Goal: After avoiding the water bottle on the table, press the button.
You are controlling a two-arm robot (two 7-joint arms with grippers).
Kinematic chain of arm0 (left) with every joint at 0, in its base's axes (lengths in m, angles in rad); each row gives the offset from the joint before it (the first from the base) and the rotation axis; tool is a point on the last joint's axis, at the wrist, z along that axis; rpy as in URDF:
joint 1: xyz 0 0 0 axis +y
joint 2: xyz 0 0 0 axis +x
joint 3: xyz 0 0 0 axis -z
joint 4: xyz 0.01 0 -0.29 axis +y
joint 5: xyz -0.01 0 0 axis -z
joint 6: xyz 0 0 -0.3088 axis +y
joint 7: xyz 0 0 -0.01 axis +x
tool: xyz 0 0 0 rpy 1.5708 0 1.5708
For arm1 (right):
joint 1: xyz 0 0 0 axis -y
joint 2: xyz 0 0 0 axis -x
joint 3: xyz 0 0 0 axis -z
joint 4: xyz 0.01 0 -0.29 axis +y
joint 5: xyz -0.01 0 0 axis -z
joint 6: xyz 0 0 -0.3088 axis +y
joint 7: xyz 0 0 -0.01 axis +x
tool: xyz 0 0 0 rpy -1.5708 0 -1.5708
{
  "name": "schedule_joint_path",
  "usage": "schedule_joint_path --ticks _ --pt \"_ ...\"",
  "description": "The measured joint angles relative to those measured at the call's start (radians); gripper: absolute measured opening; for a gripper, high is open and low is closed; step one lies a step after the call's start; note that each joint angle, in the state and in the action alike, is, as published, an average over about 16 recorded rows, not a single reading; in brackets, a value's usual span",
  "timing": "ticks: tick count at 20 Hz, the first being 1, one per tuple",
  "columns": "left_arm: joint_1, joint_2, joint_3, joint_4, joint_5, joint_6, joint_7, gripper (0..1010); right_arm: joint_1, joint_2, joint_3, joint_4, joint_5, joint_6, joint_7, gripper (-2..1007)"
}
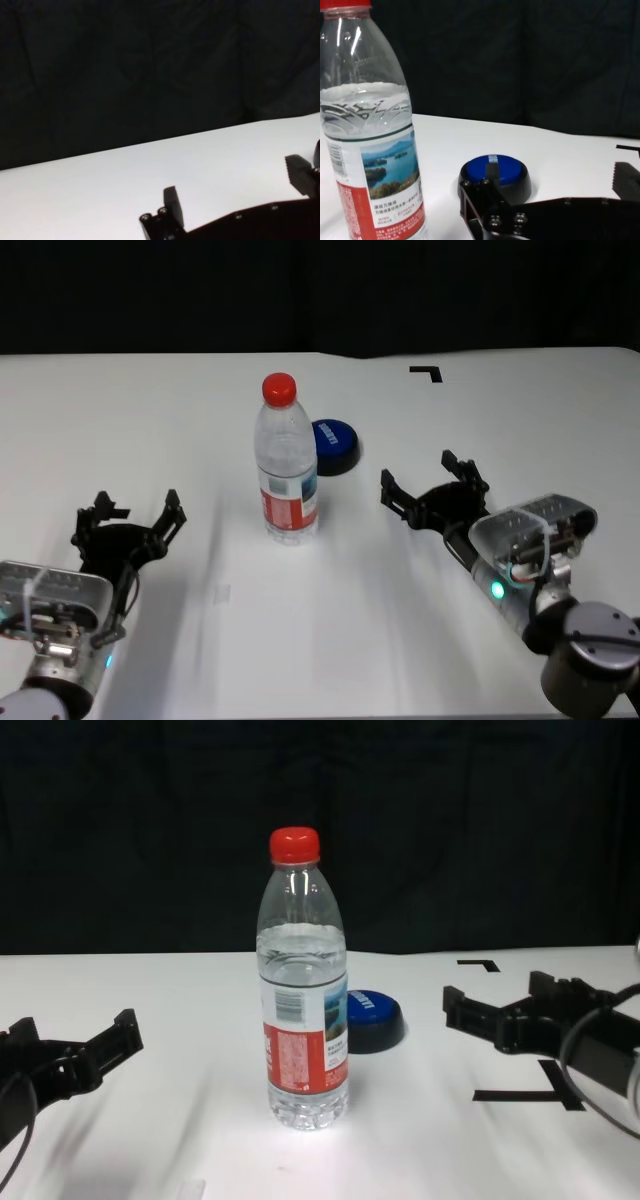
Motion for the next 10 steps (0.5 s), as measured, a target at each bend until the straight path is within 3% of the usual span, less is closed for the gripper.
schedule_joint_path --ticks 10 --pt "0.0 0.0 0.0 0.0 0.0 0.0 0.0 1003 -0.039 0.006 -0.01 -0.034 0.006 -0.009 -0.006 1003"
